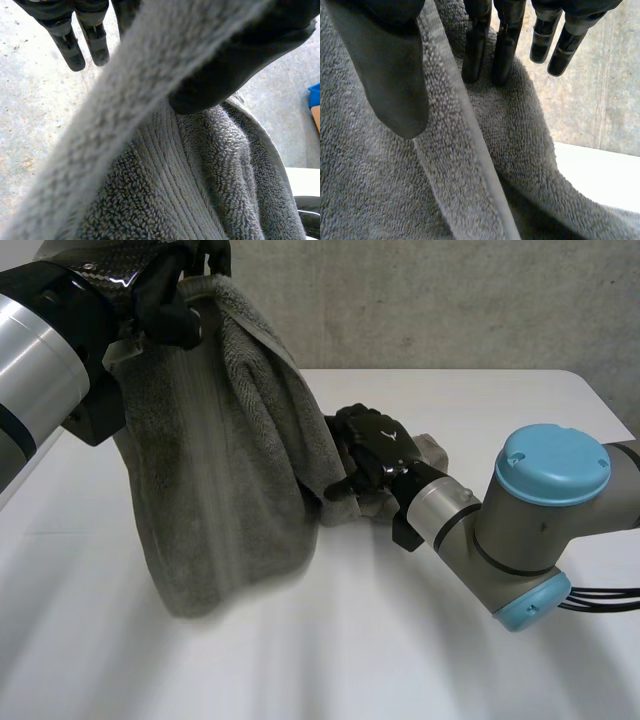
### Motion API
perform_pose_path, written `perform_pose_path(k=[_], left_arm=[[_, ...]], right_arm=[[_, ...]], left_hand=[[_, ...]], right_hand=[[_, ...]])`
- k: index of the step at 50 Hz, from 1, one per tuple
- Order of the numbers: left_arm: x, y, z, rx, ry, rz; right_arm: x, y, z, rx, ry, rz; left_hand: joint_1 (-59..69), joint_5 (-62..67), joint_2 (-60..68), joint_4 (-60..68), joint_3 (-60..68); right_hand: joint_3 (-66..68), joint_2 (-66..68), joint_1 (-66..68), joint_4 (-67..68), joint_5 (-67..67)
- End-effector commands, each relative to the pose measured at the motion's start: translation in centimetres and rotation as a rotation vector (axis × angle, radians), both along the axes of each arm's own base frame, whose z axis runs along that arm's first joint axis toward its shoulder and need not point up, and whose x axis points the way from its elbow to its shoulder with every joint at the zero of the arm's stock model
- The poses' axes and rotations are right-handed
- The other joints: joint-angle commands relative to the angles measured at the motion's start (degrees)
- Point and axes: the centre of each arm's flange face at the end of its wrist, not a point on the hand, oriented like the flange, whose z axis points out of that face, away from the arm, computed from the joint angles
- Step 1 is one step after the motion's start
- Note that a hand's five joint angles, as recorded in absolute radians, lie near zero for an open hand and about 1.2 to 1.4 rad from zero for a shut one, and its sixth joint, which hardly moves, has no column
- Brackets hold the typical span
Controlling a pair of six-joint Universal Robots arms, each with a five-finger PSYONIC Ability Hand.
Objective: Fold the towel.
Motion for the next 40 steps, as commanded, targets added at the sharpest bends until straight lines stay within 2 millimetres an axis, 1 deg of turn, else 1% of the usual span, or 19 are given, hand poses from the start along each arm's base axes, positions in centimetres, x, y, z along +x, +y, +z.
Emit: perform_pose_path(k=[1, 7, 11, 12, 14, 18, 20, 21, 22, 23, 25, 26, 28, 29, 30, 31, 33, 37, 40], left_arm=[[0.1, -0.1, 0.1, 0.000, 0.004, 0.013], [0.2, -0.1, 0.5, -0.004, 0.023, 0.014], [0.5, -0.5, 0.6, -0.009, 0.025, 0.030], [0.9, -0.9, 0.6, -0.007, 0.024, 0.047], [1.3, -1.4, 0.5, -0.008, 0.024, 0.065], [2.7, -3.0, 0.2, 0.000, 0.017, 0.129], [3.1, -3.5, 0.1, 0.006, 0.015, 0.149], [3.5, -4.0, -0.1, 0.011, 0.012, 0.164], [3.5, -4.0, -0.1, 0.011, 0.012, 0.164], [3.9, -4.6, -0.5, 0.021, 0.005, 0.182], [4.5, -5.3, -0.9, 0.033, -0.004, 0.204], [4.9, -5.8, -1.2, 0.039, -0.006, 0.221], [5.1, -6.3, -1.5, 0.047, -0.011, 0.230], [5.1, -6.9, -2.0, 0.060, -0.016, 0.238], [5.1, -6.9, -2.0, 0.060, -0.016, 0.238], [5.1, -7.4, -2.4, 0.075, -0.020, 0.242], [5.0, -7.8, -2.7, 0.085, -0.020, 0.246], [5.0, -8.0, -3.3, 0.105, -0.025, 0.249], [5.0, -7.9, -4.2, 0.133, -0.034, 0.246]], right_arm=[[-0.1, 0.4, -0.9, 0.024, 0.014, 0.006], [0.2, 0.2, -2.7, 0.056, 0.036, 0.009], [-0.1, 0.3, -3.9, 0.081, 0.053, 0.005], [-0.1, 0.3, -3.9, 0.082, 0.053, 0.005], [-0.4, 0.1, -4.3, 0.082, 0.054, -0.001], [-1.0, -0.3, -4.2, 0.068, 0.044, -0.011], [-1.9, -1.8, -2.4, 0.025, 0.021, -0.046], [-2.0, -1.8, -2.4, 0.024, 0.021, -0.046], [-2.7, -2.7, -0.3, -0.035, 0.003, -0.065], [-2.7, -2.7, -0.3, -0.036, 0.003, -0.066], [-4.2, -4.6, 5.3, -0.212, -0.021, -0.080], [-4.3, -4.6, 5.4, -0.213, -0.021, -0.080], [-4.5, -5.2, 10.6, -0.363, -0.045, -0.021], [-4.5, -5.2, 10.6, -0.364, -0.046, -0.020], [-4.3, -5.2, 13.1, -0.423, -0.058, 0.015], [-4.3, -5.2, 13.1, -0.424, -0.058, 0.015], [-3.8, -5.5, 16.8, -0.502, -0.076, 0.092], [-2.9, -5.1, 17.4, -0.519, -0.039, 0.159], [-2.8, -4.4, 16.2, -0.516, 0.039, 0.209]], left_hand=[[4.5, 4.1, 5.1, -2.9, -2.5], [4.5, 4.1, 5.1, -2.9, -2.5], [4.5, 4.1, 5.1, -2.9, -2.5], [4.5, 4.1, 5.1, -2.9, -2.5], [4.5, 4.1, 5.1, -2.9, -2.5], [4.5, 4.1, 5.1, -2.9, -2.5], [4.5, 4.1, 5.1, -2.9, -2.5], [4.5, 4.1, 5.1, -2.9, -2.5], [4.5, 4.1, 5.1, -2.9, -2.5], [4.5, 4.1, 5.1, -2.9, -2.5], [4.5, 4.1, 5.1, -2.9, -2.5], [4.5, 4.1, 5.1, -2.9, -2.5], [4.5, 4.1, 5.1, -2.9, -2.5], [4.5, 4.1, 5.1, -2.9, -2.5], [4.5, 4.1, 5.1, -2.9, -2.5], [4.5, 4.1, 5.1, -2.9, -2.5], [4.5, 4.1, 5.1, -2.9, -2.5], [4.5, 4.1, 5.1, -2.9, -2.5], [4.5, 4.1, 5.1, -2.9, -2.5]], right_hand=[[-0.4, -2.0, -1.1, -3.4, 0.3], [-0.4, 3.7, 4.6, -3.4, 6.0], [-0.4, 20.8, 21.7, -3.4, 23.1], [-0.4, 20.8, 21.8, -3.4, 23.1], [-0.4, 37.4, 38.3, -3.4, 39.7], [-0.4, 41.8, 42.8, -3.4, 44.1], [-0.4, 41.8, 42.8, -3.4, 44.1], [-0.4, 41.8, 42.8, -3.4, 44.1], [-0.4, 41.8, 42.8, -3.4, 44.1], [-0.4, 41.8, 42.8, -3.4, 44.1], [-0.4, 41.8, 42.8, -3.4, 44.1], [-0.4, 41.8, 42.8, -3.4, 44.1], [-0.4, 41.8, 42.8, -3.4, 44.1], [-0.4, 41.8, 42.8, -3.4, 44.1], [-0.4, 41.8, 42.8, -3.4, 44.1], [-0.4, 41.8, 42.8, -3.4, 44.1], [-0.4, 41.8, 42.8, -3.4, 44.1], [-0.4, 41.8, 42.8, -3.4, 44.1], [-0.4, 41.8, 42.8, -3.4, 44.1]])
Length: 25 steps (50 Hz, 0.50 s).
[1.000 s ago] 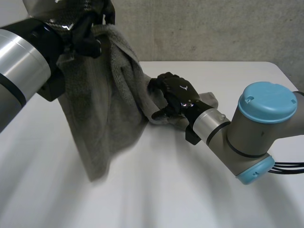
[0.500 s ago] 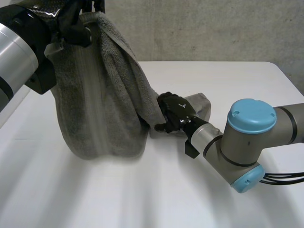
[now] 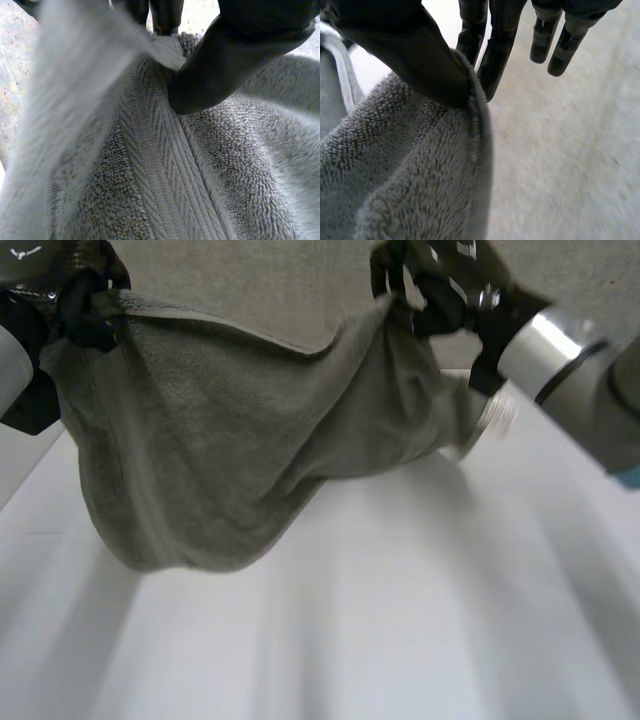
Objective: Fold the towel.
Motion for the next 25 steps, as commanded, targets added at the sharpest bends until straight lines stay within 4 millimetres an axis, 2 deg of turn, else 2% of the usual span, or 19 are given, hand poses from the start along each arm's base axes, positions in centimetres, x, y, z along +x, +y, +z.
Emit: perform_pose_path(k=[1, 2, 4, 5, 6, 7, 8, 10, 11, 12, 13, 14, 15, 16, 18, 19, 21, 25], left_arm=[[-0.1, -0.1, -1.5, 0.050, -0.008, -0.002], [-0.2, 0.0, -2.2, 0.068, -0.013, -0.007], [-0.2, 0.1, -2.9, 0.089, -0.020, -0.008], [-0.2, 0.2, -3.5, 0.109, -0.025, -0.011], [-0.2, 0.2, -3.5, 0.109, -0.025, -0.011], [-0.1, 0.3, -4.1, 0.127, -0.032, -0.011], [-0.2, 0.5, -4.8, 0.148, -0.037, -0.014], [-0.2, 0.6, -5.5, 0.172, -0.044, -0.017], [-0.2, 0.8, -6.4, 0.195, -0.052, -0.019], [-0.2, 0.8, -6.4, 0.195, -0.052, -0.019], [-0.3, 0.8, -7.3, 0.217, -0.058, -0.022], [-0.3, 0.8, -7.3, 0.217, -0.058, -0.022], [-0.4, 0.8, -8.2, 0.238, -0.067, -0.025], [-0.4, 0.8, -8.2, 0.238, -0.067, -0.025], [-0.5, 0.6, -10.4, 0.282, -0.079, -0.026], [-0.5, 0.6, -10.4, 0.283, -0.079, -0.026], [-0.2, 0.6, -11.8, 0.313, -0.087, -0.022], [0.0, 0.7, -13.1, 0.344, -0.094, -0.016]], right_arm=[[1.0, 1.4, -1.1, -0.028, 0.169, 0.104], [1.0, 1.4, -1.1, -0.028, 0.169, 0.104], [0.7, 1.9, -4.4, 0.012, 0.260, 0.114], [0.7, 1.9, -4.4, 0.012, 0.261, 0.114], [0.5, 2.0, -6.1, 0.042, 0.299, 0.112], [0.4, 2.2, -8.2, 0.088, 0.340, 0.115], [0.3, 2.2, -8.3, 0.089, 0.341, 0.115], [-0.1, 2.3, -12.2, 0.172, 0.426, 0.113], [-0.1, 2.3, -12.2, 0.172, 0.427, 0.113], [-0.5, 2.4, -13.7, 0.195, 0.474, 0.095], [-1.3, 2.1, -14.8, 0.201, 0.522, 0.054], [-1.3, 2.1, -14.8, 0.201, 0.522, 0.053], [-2.2, 1.9, -16.0, 0.222, 0.563, 0.012], [-2.2, 1.9, -16.0, 0.222, 0.563, 0.011], [-3.1, 1.7, -18.1, 0.233, 0.610, -0.063], [-3.1, 1.7, -18.1, 0.233, 0.610, -0.063], [-3.5, 1.6, -19.6, 0.224, 0.602, -0.101], [-3.9, 1.5, -20.3, 0.246, 0.582, -0.126]], left_hand=[[4.5, 3.9, 4.8, -2.9, -2.5], [4.5, 3.9, 4.8, -2.9, -2.5], [4.5, 3.9, 4.8, -2.9, -2.5], [4.5, 3.9, 4.8, -2.9, -2.5], [4.5, 3.9, 4.8, -2.9, -2.5], [4.5, 3.9, 4.8, -2.9, -2.5], [4.5, 3.9, 4.8, -2.9, -2.5], [4.5, 3.9, 4.8, -2.9, -2.5], [4.5, 3.9, 4.8, -2.9, -2.5], [4.5, 3.9, 4.8, -2.9, -2.5], [4.5, 3.9, 4.8, -2.9, -2.5], [4.5, 3.9, 4.8, -2.9, -2.5], [4.5, 3.9, 4.8, -2.9, -2.5], [4.5, 3.9, 4.8, -2.9, -2.5], [4.5, 3.9, 4.8, -2.9, -2.5], [4.5, 3.9, 4.8, -2.9, -2.5], [4.5, 3.9, 4.8, -2.9, -2.5], [4.5, 3.9, 4.8, -2.9, -2.5]], right_hand=[[-0.4, 4.9, 5.0, -3.4, 3.9], [-0.4, 4.9, 5.0, -3.4, 3.9], [-0.4, 4.9, 5.0, -3.4, 3.9], [-0.4, 4.9, 5.0, -3.4, 3.9], [-0.4, -4.2, -4.1, -3.4, -5.2], [-0.4, -28.6, -28.5, -3.4, -29.6], [-0.4, -28.8, -28.8, -3.4, -29.8], [-0.4, -58.5, -58.4, -3.4, -59.5], [-0.4, -58.6, -58.6, -3.4, -59.6], [-0.4, -62.4, -62.4, -3.4, -63.5], [-0.4, -62.1, -62.1, -3.4, -63.2], [-0.4, -62.1, -62.1, -3.4, -63.2], [-0.4, -61.3, -61.3, -3.4, -62.3], [-0.4, -61.3, -61.3, -3.4, -62.3], [-0.4, -61.3, -61.2, -3.4, -62.3], [-0.4, -61.3, -61.2, -3.4, -62.3], [-0.4, -60.6, -60.6, -3.4, -61.6], [-0.4, -60.6, -60.6, -3.4, -61.6]])
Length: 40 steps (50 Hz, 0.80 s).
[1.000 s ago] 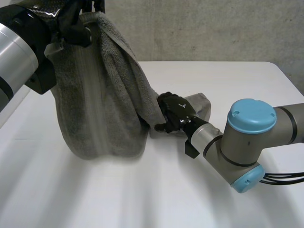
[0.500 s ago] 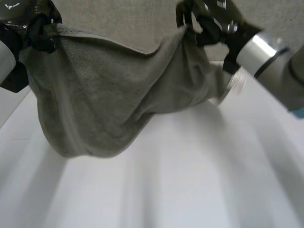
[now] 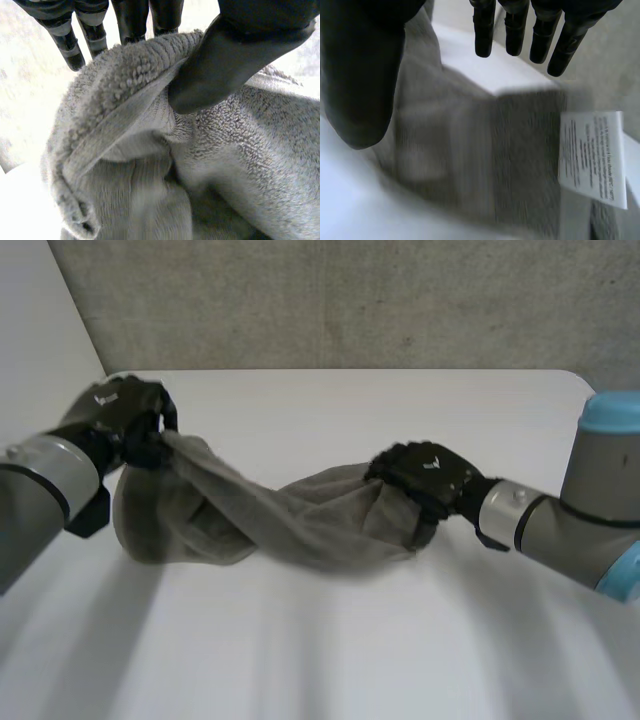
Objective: Fold the towel.
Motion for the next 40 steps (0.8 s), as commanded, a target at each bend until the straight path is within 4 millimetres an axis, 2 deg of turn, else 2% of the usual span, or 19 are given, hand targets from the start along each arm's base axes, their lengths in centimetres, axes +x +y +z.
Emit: perform_pose_path(k=[1, 9, 16, 23, 27, 29, 32, 33, 37, 38, 39, 40], left_arm=[[0.4, 0.2, -3.3, 0.072, -0.020, 0.009], [0.8, 0.2, -4.8, 0.102, -0.028, 0.021], [1.1, 0.0, -5.0, 0.101, -0.027, 0.033], [1.5, -0.2, -5.1, 0.105, -0.027, 0.047], [1.8, -0.2, -5.2, 0.107, -0.027, 0.055], [1.8, -0.2, -5.2, 0.107, -0.027, 0.056], [1.8, 0.2, -5.5, 0.118, -0.028, 0.054], [1.8, 0.3, -5.8, 0.125, -0.030, 0.052], [1.6, 0.7, -6.0, 0.130, -0.031, 0.041], [1.5, 0.8, -6.2, 0.134, -0.033, 0.038], [1.5, 0.9, -6.6, 0.140, -0.034, 0.037], [1.5, 0.9, -6.6, 0.140, -0.034, 0.037]], right_arm=[[-1.0, -0.2, -2.2, 0.019, -0.021, -0.085], [-2.2, 0.4, -2.2, 0.063, -0.051, -0.133], [-3.4, -0.8, -1.9, 0.005, -0.065, -0.181], [-6.3, -2.7, -1.4, -0.011, -0.062, -0.272], [-7.7, -2.9, -1.1, -0.003, -0.053, -0.303], [-9.0, -2.8, -0.3, 0.005, -0.054, -0.331], [-9.5, -2.7, 0.1, -0.001, -0.054, -0.336], [-9.9, -2.6, 0.3, -0.005, -0.055, -0.336], [-10.8, -2.4, 0.4, -0.005, -0.063, -0.330], [-10.8, -2.4, 0.4, -0.005, -0.063, -0.330], [-11.0, -2.5, 0.3, 0.000, -0.066, -0.333], [-11.0, -2.5, 0.3, 0.001, -0.066, -0.333]], left_hand=[[4.5, 3.7, 4.8, -2.9, -2.5], [4.5, 3.7, 4.8, -2.9, -2.5], [4.5, 3.7, 4.8, -2.9, -2.5], [4.5, 3.7, 4.8, -2.9, -2.5], [4.5, 3.7, 4.8, -2.9, -2.5], [4.5, 3.7, 4.8, -2.9, -2.5], [4.0, 3.2, 4.3, -2.9, -2.5], [-6.5, -7.2, -6.1, -2.9, -2.5], [-7.1, -7.9, -6.8, -2.9, -2.5], [-9.0, -9.7, -8.6, -2.9, -2.5], [-16.0, -16.7, -15.6, -2.9, -2.5], [-16.0, -16.8, -15.7, -2.9, -2.5]], right_hand=[[-0.4, -4.4, -4.2, -3.4, -1.1], [-0.4, -1.5, -1.3, -3.4, 1.8], [-0.4, 1.2, 1.4, -3.4, 4.5], [-0.4, 1.7, 1.9, -3.4, 5.0], [-0.4, 1.7, 1.9, -3.4, 5.0], [-0.4, 1.5, 1.7, -3.4, 4.8], [-0.4, 1.3, 1.5, -3.4, 4.6], [-0.4, 1.3, 1.5, -3.4, 4.6], [-0.4, 1.3, 1.5, -3.4, 4.6], [-0.4, 1.3, 1.5, -3.4, 4.6], [-0.4, 1.3, 1.5, -3.4, 4.6], [-0.4, 1.3, 1.5, -3.4, 4.6]])
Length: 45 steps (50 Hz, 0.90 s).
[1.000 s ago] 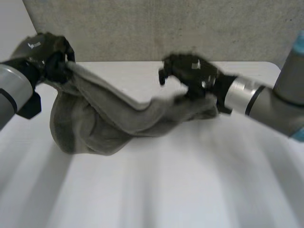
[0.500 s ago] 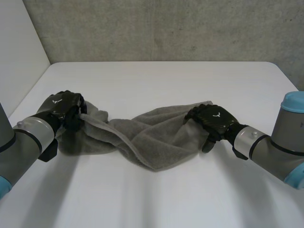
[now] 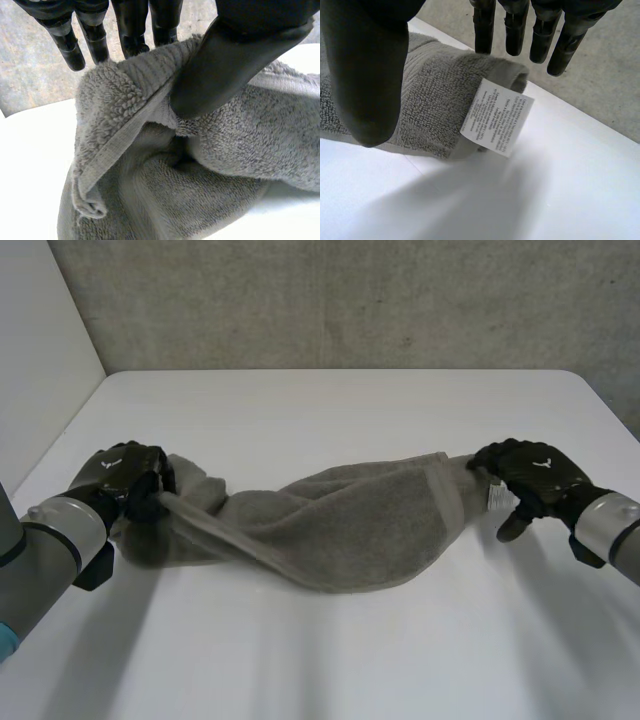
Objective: Fold the towel.
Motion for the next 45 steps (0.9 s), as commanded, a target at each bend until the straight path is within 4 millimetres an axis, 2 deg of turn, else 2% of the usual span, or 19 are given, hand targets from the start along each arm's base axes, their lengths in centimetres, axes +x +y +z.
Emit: perform_pose_path(k=[1, 2, 8, 10, 13, 23, 33, 37, 45], left_arm=[[-0.2, 0.6, -1.1, 0.021, -0.003, -0.012], [-0.2, 0.6, -1.3, 0.018, -0.002, -0.015], [-0.2, 0.5, -1.7, 0.019, -0.002, -0.015], [-0.1, 0.5, -1.9, 0.022, -0.003, -0.012], [0.0, 0.4, -1.9, 0.019, -0.004, -0.005], [-0.1, 0.6, -2.0, 0.020, -0.006, -0.010], [0.0, 0.6, -2.0, 0.015, -0.005, -0.007], [0.0, 0.6, -2.0, 0.016, -0.007, -0.006], [-0.1, 0.7, -2.0, 0.012, -0.006, -0.011]], right_arm=[[-0.8, 0.0, 0.0, 0.001, -0.010, 0.001], [-0.9, 0.0, -0.1, 0.003, -0.007, -0.004], [-1.6, -0.5, -0.1, 0.008, -0.016, -0.040], [-1.9, -0.7, -0.1, 0.006, -0.014, -0.052], [-2.3, -1.0, 0.0, 0.002, -0.011, -0.073], [-3.4, -2.1, -0.2, 0.047, -0.062, -0.156], [-3.3, -2.6, -1.7, 0.200, -0.146, -0.175], [-2.9, -2.6, -2.8, 0.305, -0.160, -0.153], [-2.7, -4.0, -4.3, 0.404, -0.237, -0.178]], left_hand=[[-23.5, -24.0, -23.5, -2.9, -2.5], [-34.5, -34.9, -34.5, -2.9, -2.5], [-38.8, -39.3, -38.8, -2.9, -2.5], [-47.7, -48.1, -47.7, -2.9, -2.5], [-53.9, -54.4, -53.9, -2.9, -2.5], [-56.1, -56.6, -56.1, -2.9, -2.5], [-56.8, -57.3, -56.8, -2.9, -2.5], [-56.8, -57.3, -56.8, -2.9, -2.5], [-56.8, -57.3, -56.8, -2.9, -2.5]], right_hand=[[-0.4, 1.0, 1.2, -3.4, 0.0], [-0.4, 1.0, 1.2, -3.4, 0.0], [-0.4, 1.3, 1.6, -3.4, 0.4], [-0.4, 1.3, 1.6, -3.4, 0.4], [-0.4, 1.8, 2.1, -3.4, 0.9], [-0.4, 3.5, 3.7, -3.4, 2.6], [-0.4, 2.2, 2.4, -3.4, 1.2], [-0.4, 1.9, 2.1, -3.4, 0.9], [-0.4, 2.9, 3.1, -3.4, 1.9]])
